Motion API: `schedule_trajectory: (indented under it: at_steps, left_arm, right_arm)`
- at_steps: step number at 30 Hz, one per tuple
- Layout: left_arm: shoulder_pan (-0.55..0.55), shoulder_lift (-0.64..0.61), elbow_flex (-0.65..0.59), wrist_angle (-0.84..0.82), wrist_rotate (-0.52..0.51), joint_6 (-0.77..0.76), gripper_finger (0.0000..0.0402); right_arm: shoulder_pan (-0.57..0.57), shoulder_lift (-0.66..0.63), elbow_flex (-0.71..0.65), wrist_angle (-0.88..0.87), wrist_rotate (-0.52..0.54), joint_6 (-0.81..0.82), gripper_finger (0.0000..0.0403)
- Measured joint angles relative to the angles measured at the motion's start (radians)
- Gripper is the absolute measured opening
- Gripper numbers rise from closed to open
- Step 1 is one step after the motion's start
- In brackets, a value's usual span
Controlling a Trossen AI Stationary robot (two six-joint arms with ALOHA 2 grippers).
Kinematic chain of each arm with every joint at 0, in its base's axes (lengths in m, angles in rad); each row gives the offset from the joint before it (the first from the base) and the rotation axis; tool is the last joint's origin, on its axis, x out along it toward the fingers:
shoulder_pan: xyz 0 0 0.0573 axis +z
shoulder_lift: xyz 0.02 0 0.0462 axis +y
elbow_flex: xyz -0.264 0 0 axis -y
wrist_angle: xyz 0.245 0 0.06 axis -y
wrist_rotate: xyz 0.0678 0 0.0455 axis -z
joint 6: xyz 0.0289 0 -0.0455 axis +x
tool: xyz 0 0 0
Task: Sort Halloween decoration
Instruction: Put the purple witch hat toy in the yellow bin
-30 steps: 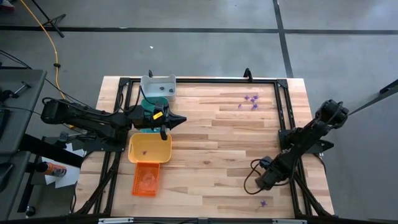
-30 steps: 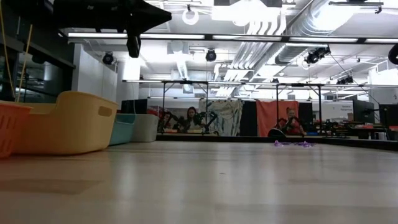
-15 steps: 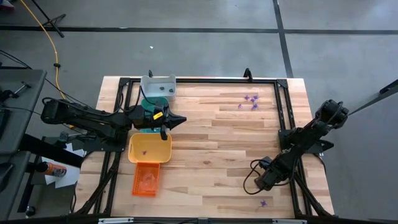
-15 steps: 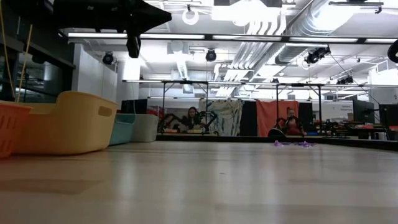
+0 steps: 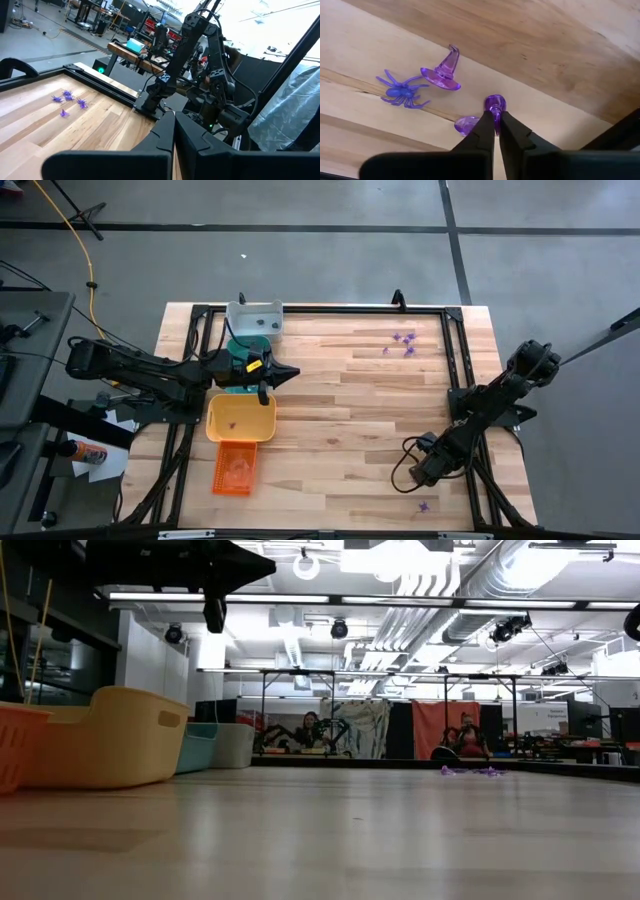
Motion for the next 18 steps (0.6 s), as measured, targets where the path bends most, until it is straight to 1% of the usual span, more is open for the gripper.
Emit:
schedule_trajectory:
  at_steps: [3, 5, 7, 9, 11, 13, 16, 18]
  left_arm:
    - [0.000, 0.000, 0.000, 0.002, 0.000, -0.002, 0.0000]
    - [0.003, -0.003, 0.000, 0.034, 0.001, -0.026, 0.0000]
    - [0.017, -0.037, 0.000, 0.094, 0.015, -0.041, 0.0000]
    - [0.034, -0.081, 0.002, 0.148, 0.034, -0.024, 0.0000]
    - [0.048, -0.129, 0.002, 0.140, 0.037, 0.022, 0.0000]
    - [0.057, -0.175, 0.002, 0.139, 0.037, 0.069, 0.0000]
    - [0.069, -0.228, 0.002, 0.110, 0.035, 0.104, 0.0000]
    - [0.073, -0.247, 0.002, 0.083, 0.031, 0.105, 0.0000]
  right_arm:
    - [0.000, 0.000, 0.000, 0.000, -0.003, -0.019, 0.0008]
    - [0.002, -0.007, 0.010, -0.011, -0.015, -0.050, 0.0004]
    - [0.009, -0.033, 0.043, -0.046, -0.013, -0.088, 0.0003]
    - [0.019, -0.068, 0.083, -0.115, 0.015, -0.121, 0.0003]
    - [0.026, -0.107, 0.121, -0.206, 0.068, -0.147, 0.0002]
    - [0.025, -0.148, 0.155, -0.244, 0.147, -0.186, 0.0002]
    - [0.014, -0.206, 0.176, -0.225, 0.307, -0.261, 0.0002]
    - [-0.003, -0.231, 0.177, -0.160, 0.417, -0.304, 0.0002]
